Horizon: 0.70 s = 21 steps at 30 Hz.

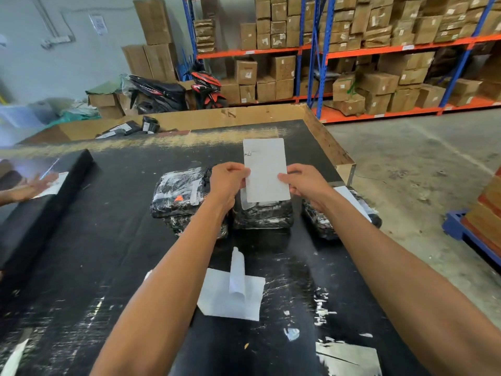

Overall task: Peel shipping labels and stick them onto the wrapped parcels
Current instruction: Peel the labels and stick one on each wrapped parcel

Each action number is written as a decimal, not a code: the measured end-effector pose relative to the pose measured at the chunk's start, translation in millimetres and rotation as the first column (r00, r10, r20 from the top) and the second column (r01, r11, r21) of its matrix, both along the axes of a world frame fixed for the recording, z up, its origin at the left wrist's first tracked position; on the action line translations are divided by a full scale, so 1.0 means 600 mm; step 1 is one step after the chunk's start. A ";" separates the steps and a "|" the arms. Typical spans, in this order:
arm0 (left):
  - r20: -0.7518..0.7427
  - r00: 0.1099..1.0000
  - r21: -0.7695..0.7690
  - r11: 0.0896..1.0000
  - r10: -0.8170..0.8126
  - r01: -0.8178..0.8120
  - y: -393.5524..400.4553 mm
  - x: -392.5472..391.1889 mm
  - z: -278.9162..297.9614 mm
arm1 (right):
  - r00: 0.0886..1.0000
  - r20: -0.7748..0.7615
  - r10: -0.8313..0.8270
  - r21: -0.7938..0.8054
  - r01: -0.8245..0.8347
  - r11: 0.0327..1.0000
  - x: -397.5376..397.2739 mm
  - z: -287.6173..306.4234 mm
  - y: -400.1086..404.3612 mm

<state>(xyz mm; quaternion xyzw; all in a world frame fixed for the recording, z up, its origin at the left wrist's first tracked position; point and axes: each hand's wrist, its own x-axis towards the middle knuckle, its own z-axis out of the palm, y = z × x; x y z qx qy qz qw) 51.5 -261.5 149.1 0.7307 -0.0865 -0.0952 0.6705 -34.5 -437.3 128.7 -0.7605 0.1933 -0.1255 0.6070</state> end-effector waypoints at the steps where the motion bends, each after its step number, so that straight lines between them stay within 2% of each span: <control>1: -0.006 1.000 0.016 1.000 0.011 -0.011 -0.005 0.003 -0.005 | 1.000 0.001 0.018 -0.025 -0.018 1.000 0.008 -0.003 0.000; 9: 0.045 0.988 0.207 0.966 0.149 -0.155 -0.033 0.026 -0.034 | 0.998 -0.058 -0.010 -0.210 -0.003 0.978 0.057 -0.034 -0.011; 16: 0.105 0.981 0.320 0.929 0.161 -0.187 -0.032 0.032 -0.061 | 0.991 -0.127 -0.049 -0.306 0.008 0.952 0.072 -0.060 -0.006; 21: 0.165 0.983 0.327 0.936 0.078 -0.129 -0.027 0.021 -0.088 | 0.990 -0.112 -0.081 -0.351 0.037 0.936 0.070 -0.073 0.005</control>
